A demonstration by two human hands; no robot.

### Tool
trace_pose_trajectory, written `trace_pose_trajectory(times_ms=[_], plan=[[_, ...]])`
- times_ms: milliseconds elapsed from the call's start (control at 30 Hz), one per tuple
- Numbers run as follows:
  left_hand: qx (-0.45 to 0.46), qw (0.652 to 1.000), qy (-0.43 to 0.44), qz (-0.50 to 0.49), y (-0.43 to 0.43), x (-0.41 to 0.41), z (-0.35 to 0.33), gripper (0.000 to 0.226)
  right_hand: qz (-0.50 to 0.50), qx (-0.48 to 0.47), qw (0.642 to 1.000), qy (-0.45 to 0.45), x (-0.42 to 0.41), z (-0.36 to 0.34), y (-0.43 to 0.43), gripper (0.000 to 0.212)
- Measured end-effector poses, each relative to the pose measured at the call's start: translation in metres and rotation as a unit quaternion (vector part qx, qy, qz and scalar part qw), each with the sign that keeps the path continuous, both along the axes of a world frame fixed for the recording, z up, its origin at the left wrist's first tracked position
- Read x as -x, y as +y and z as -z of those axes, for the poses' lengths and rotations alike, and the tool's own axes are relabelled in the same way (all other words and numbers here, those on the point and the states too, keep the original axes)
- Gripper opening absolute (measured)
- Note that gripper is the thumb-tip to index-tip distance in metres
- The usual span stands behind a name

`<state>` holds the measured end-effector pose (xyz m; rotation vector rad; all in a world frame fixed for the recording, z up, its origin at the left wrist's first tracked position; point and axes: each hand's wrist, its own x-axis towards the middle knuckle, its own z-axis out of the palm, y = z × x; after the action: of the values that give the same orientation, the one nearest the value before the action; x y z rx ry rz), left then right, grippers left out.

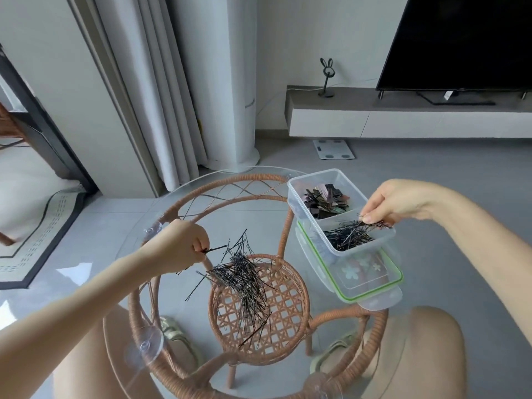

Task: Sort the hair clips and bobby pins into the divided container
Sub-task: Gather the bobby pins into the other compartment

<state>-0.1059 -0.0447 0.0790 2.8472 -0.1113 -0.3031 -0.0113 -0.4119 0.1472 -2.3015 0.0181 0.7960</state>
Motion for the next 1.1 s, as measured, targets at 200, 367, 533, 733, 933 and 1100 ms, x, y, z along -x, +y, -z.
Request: trace_pose_trajectory(times_ms=[200, 367, 533, 733, 933, 1100], plan=[[0.017, 1.0, -0.005, 0.0, -0.017, 0.003, -0.015, 0.016, -0.078, 0.125, 0.985, -0.087, -0.014, 0.034, 0.026, 0.014], [0.032, 0.999, -0.009, 0.007, -0.038, 0.001, -0.033, 0.021, -0.141, 0.165, 0.953, -0.213, -0.002, 0.042, 0.03, 0.015], [0.056, 0.997, -0.033, 0.049, -0.084, -0.015, -0.061, 0.011, -0.08, 0.117, 0.943, -0.301, 0.006, 0.026, 0.009, 0.013], [0.049, 0.983, -0.062, 0.167, -0.175, -0.049, -0.065, 0.014, 0.01, 0.037, 0.941, -0.338, 0.024, 0.008, -0.02, 0.014], [-0.019, 0.982, -0.049, 0.184, -0.239, -0.083, -0.034, 0.041, 0.017, 0.035, 0.938, -0.344, 0.045, 0.003, -0.031, 0.012], [-0.041, 0.974, 0.015, 0.222, -0.247, -0.09, -0.027, 0.034, -0.001, 0.054, 0.941, -0.335, 0.054, 0.002, -0.031, 0.015]])
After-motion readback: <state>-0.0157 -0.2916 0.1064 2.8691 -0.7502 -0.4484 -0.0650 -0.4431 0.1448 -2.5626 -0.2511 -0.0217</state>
